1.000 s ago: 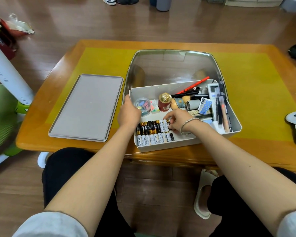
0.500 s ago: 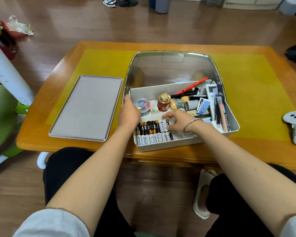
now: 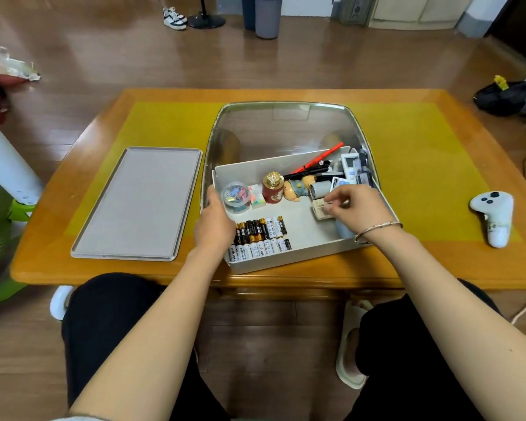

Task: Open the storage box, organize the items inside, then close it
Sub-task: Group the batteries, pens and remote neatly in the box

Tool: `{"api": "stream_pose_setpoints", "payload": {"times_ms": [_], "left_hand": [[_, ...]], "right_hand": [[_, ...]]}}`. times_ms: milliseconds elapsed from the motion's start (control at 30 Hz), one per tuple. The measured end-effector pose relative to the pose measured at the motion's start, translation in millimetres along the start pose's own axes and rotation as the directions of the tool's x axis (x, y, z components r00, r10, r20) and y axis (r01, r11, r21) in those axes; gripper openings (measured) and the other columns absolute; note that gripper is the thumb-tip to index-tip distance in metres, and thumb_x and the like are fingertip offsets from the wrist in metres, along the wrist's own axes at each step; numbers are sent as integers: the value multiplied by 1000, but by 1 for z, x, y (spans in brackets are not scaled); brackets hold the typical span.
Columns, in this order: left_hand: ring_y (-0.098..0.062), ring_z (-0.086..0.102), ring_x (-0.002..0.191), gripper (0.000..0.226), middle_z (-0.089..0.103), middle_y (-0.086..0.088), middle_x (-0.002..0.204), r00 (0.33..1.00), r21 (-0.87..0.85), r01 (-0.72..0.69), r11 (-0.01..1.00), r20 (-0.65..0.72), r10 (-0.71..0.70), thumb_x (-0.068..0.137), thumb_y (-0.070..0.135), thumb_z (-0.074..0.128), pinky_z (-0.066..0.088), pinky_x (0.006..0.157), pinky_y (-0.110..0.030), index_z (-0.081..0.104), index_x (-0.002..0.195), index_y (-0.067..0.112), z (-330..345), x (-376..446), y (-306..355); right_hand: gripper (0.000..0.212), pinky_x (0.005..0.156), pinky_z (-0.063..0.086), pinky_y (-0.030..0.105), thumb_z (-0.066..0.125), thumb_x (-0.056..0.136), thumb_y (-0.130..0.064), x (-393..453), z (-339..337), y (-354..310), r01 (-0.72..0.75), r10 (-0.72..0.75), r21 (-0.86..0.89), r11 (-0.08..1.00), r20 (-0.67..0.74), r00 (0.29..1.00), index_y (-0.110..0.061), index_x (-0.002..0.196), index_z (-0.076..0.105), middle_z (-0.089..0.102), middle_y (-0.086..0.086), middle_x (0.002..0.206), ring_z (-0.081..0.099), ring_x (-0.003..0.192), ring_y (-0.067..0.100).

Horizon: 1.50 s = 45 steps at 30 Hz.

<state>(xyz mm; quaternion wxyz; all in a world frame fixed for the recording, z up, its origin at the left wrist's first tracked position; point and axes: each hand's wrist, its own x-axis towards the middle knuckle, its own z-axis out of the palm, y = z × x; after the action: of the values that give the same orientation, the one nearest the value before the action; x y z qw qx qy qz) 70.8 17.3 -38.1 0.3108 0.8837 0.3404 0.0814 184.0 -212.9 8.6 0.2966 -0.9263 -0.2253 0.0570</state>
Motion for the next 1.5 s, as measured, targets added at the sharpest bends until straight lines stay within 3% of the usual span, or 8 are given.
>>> {"api": "stream_pose_setpoints", "payload": {"times_ms": [233, 400, 567, 833, 1067, 1200, 1400, 1500], "left_hand": [[-30, 63, 92, 71, 63, -13, 113, 1000, 7, -19, 1000, 3, 19, 89, 11, 59, 52, 64, -38, 17, 146, 23, -3, 15, -3], [-30, 63, 88, 71, 63, -13, 111, 1000, 42, -19, 999, -4, 19, 91, 14, 58, 54, 65, -40, 15, 146, 25, -1, 15, -2], [-32, 63, 92, 69, 62, -13, 116, 1000, 55, 1, 998, -1, -1, 93, 17, 56, 56, 70, -45, 13, 146, 26, -1, 13, -1], [-31, 63, 93, 67, 61, -13, 118, 1000, 40, 4, 999, -26, -3, 92, 14, 56, 54, 66, -40, 17, 145, 25, 1, 13, -3], [-29, 63, 91, 68, 62, -12, 117, 1000, 33, 8, 999, -30, -7, 92, 15, 56, 54, 63, -38, 16, 146, 26, 2, 13, -4], [-27, 62, 82, 68, 64, -12, 110, 1000, 28, 3, 1000, -30, -2, 92, 13, 55, 42, 51, -30, 17, 146, 25, 2, 13, -4], [-27, 62, 83, 68, 64, -12, 110, 1000, 9, 3, 1000, -28, -3, 92, 14, 56, 44, 52, -31, 17, 146, 25, 3, 14, -5], [-29, 62, 95, 64, 61, -11, 120, 999, -47, -18, 999, -35, 16, 94, 15, 54, 50, 61, -35, 19, 146, 23, 2, 12, -4]], "right_hand": [[1, 64, 42, 27, 66, 81, -24, -6, -38, 43, -212, 211, 33, 977, -331, 920, -24, 82, 67, 58, -11, 65, 56, 68, 19], [16, 72, 53, 37, 64, 82, -28, -13, -46, 56, -357, 334, -49, 933, -258, 907, -24, 68, 58, 64, 1, 72, 62, 77, 28], [23, 67, 50, 32, 64, 82, -40, -11, -42, 46, -426, 385, -155, 891, -237, 892, -19, 71, 63, 68, 10, 81, 61, 80, 32], [20, 74, 52, 34, 62, 82, -25, -1, -41, 32, -437, 417, -265, 859, -132, 899, -13, 94, 72, 68, 18, 98, 62, 89, 36], [15, 70, 53, 34, 61, 74, -5, -4, -32, 31, -403, 402, -299, 865, -67, 913, -6, 88, 67, 66, 18, 89, 60, 78, 33], [16, 72, 54, 37, 58, 74, -3, -4, -27, 33, -375, 349, -288, 881, -140, 927, -3, 88, 67, 67, 22, 92, 61, 82, 37], [24, 77, 48, 33, 55, 82, -10, -5, -36, 35, -326, 262, -137, 935, -353, 898, -8, 103, 67, 70, 16, 92, 61, 92, 35], [18, 72, 39, 22, 64, 82, -15, -6, -37, 24, -168, 143, -42, 985, -346, 927, -12, 99, 69, 71, 4, 89, 62, 86, 23]]}}
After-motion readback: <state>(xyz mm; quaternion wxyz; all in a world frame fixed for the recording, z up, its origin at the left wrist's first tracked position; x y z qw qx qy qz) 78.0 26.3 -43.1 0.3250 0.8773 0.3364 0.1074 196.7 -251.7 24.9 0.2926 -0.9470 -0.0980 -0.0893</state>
